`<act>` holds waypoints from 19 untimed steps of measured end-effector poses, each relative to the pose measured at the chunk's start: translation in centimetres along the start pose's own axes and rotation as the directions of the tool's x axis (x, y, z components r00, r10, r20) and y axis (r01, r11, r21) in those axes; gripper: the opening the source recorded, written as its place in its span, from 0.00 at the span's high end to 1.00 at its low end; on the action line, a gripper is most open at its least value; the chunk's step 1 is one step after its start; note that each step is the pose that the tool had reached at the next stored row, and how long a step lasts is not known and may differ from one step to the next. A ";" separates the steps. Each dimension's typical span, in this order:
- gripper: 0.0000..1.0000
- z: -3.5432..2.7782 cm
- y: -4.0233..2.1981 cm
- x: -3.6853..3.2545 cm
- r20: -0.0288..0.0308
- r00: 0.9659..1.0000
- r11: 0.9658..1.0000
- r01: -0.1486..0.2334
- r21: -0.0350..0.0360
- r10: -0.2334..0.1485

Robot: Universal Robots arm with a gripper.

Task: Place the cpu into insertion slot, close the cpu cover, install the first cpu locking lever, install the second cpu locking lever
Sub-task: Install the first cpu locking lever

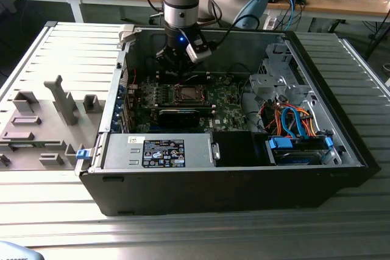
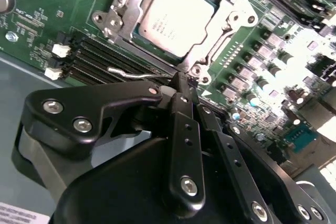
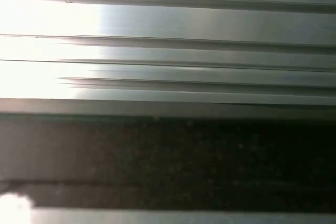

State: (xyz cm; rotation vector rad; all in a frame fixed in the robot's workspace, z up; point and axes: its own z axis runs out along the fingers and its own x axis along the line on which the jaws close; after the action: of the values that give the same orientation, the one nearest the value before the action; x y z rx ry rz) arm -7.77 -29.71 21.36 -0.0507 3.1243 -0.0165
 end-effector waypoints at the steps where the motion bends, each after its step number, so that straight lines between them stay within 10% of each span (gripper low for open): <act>1: 0.89 0.07 -0.01 -0.16 0.000 1.000 1.000 0.000 0.000 0.000; 19: 0.89 1.19 -0.09 -3.14 -0.001 1.000 1.000 0.000 0.000 0.000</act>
State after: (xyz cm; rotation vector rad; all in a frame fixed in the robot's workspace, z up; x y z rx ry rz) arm -4.61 -29.71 20.22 -0.0507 3.1256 -0.0169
